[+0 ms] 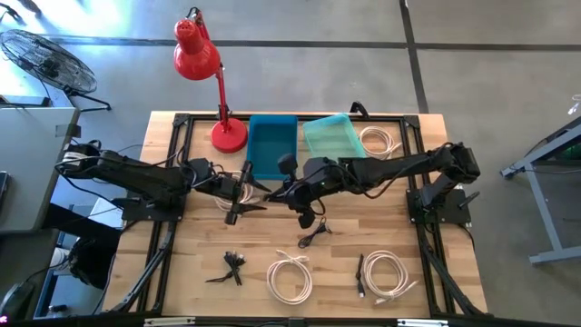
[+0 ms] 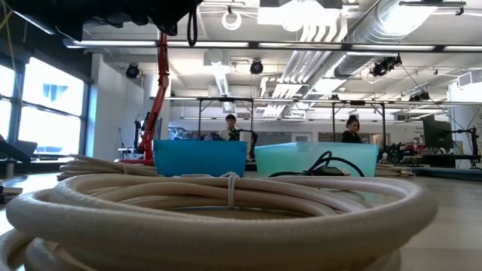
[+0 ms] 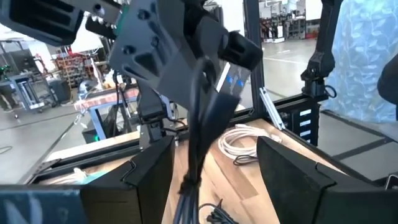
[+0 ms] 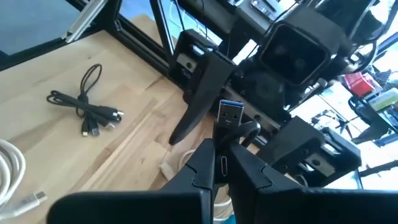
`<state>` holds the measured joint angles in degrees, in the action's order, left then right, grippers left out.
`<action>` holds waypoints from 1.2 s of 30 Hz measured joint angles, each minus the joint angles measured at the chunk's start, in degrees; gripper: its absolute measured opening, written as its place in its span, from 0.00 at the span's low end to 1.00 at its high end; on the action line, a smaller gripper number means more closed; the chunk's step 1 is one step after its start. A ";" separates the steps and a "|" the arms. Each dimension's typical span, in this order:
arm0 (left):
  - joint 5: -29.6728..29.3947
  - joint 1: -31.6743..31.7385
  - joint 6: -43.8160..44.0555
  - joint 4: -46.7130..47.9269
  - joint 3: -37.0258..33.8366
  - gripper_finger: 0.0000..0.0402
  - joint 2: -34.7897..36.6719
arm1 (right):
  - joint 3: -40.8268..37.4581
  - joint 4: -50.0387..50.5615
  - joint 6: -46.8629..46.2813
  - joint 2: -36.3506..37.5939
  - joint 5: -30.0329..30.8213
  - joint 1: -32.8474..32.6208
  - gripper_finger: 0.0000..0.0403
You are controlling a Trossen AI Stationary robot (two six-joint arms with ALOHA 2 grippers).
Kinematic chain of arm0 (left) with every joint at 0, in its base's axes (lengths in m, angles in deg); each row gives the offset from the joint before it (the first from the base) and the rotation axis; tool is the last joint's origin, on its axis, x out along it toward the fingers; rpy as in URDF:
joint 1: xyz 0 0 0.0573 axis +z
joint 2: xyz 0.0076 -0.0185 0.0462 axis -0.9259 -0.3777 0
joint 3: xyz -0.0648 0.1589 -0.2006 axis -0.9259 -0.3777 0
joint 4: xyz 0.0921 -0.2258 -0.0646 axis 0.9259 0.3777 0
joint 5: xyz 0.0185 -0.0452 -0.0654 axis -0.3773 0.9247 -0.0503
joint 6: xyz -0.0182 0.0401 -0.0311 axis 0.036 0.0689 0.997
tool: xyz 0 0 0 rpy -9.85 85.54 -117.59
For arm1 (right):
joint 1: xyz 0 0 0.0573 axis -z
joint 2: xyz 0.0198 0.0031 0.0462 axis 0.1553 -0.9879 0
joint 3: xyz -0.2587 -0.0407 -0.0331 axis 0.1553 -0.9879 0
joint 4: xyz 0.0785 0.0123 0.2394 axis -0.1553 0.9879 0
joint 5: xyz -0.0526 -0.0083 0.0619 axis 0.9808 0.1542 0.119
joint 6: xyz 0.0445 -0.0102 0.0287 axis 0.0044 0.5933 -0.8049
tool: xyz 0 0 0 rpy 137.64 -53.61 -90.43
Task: Pick & Place USB Port
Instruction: Put the black USB cable into the blue bin
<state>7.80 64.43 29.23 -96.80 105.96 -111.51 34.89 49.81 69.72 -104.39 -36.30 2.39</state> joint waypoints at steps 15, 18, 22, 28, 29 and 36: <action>-6.27 0.00 -8.53 2.48 0.02 0.43 0.02 | -0.01 0.03 -0.37 -0.01 -0.13 0.00 0.04; -6.29 0.00 -11.67 2.48 0.02 0.27 0.02 | -0.01 0.03 -0.37 -0.01 -0.15 0.04 0.04; -6.95 0.00 -14.55 2.81 0.02 0.05 0.02 | -0.01 0.07 -1.29 -0.01 -0.04 0.17 0.06; -11.10 0.00 -14.65 5.12 0.02 0.03 0.04 | -0.01 0.31 -4.31 0.00 5.78 -0.25 0.17; -11.68 0.02 -14.65 5.61 0.02 0.03 0.04 | -0.01 0.51 -4.78 0.02 8.31 -0.59 0.19; -15.38 0.02 -15.47 8.65 0.02 0.03 0.04 | -0.03 3.39 -3.66 2.05 34.12 -4.54 0.34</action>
<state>-7.58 64.45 13.75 -88.15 105.98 -111.47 34.86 53.20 66.06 -102.34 -2.18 -2.16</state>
